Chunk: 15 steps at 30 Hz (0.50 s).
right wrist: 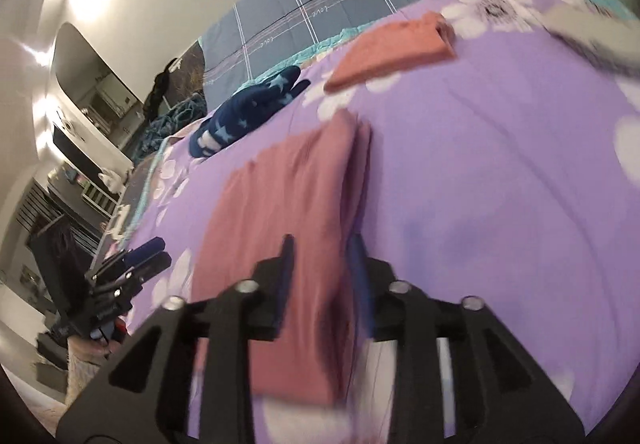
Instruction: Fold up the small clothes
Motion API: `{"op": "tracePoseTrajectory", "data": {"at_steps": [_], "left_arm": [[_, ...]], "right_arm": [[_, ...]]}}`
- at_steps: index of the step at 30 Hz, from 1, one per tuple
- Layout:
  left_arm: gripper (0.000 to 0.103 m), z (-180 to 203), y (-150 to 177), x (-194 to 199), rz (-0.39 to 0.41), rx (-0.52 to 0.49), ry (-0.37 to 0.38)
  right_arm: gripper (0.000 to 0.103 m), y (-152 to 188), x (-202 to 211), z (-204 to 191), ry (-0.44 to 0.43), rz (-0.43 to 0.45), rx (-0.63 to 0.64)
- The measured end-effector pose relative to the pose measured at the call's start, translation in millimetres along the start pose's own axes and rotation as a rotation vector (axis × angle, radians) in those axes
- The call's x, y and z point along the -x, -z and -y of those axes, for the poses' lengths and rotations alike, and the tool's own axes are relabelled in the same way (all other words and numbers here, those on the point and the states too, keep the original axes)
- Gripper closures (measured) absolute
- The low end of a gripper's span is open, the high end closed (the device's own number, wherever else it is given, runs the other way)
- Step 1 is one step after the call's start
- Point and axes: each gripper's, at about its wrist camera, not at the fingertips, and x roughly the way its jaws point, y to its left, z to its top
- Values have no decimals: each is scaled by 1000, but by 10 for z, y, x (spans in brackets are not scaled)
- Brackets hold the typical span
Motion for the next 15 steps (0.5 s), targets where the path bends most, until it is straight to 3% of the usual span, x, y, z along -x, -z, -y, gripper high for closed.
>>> {"op": "tracePoseTrajectory", "data": {"at_steps": [4,8,10,11,12,13,14,15], "left_arm": [[48,-477,-256,-575,-88,233,44],[48,-742,-389,-937,-123,294,26],[48,-786,-438,-1059,-127,307,44],[49,-787,-465,-1098,-116,304,53],[56,-774,-492,-1112,-103,294,62],[92,-771,-520,-1119,-92,287,75],[99,-781,-542,-1098,-83,294,94],[99,-813,-552,-1049,-59,308,106]], "right_arm": [[64,-366,-380,14,-11,-33,-12],[57,-628,-696,119,31,-56,-13],[57,-712,-843,139,31,-71,-4],[62,-728,-886,141,32,-72,3],[96,-745,-929,125,21,-61,19],[99,-770,-950,118,2,-55,36],[99,-790,-908,99,-55,-19,44],[99,-796,-840,93,-111,16,38]]}}
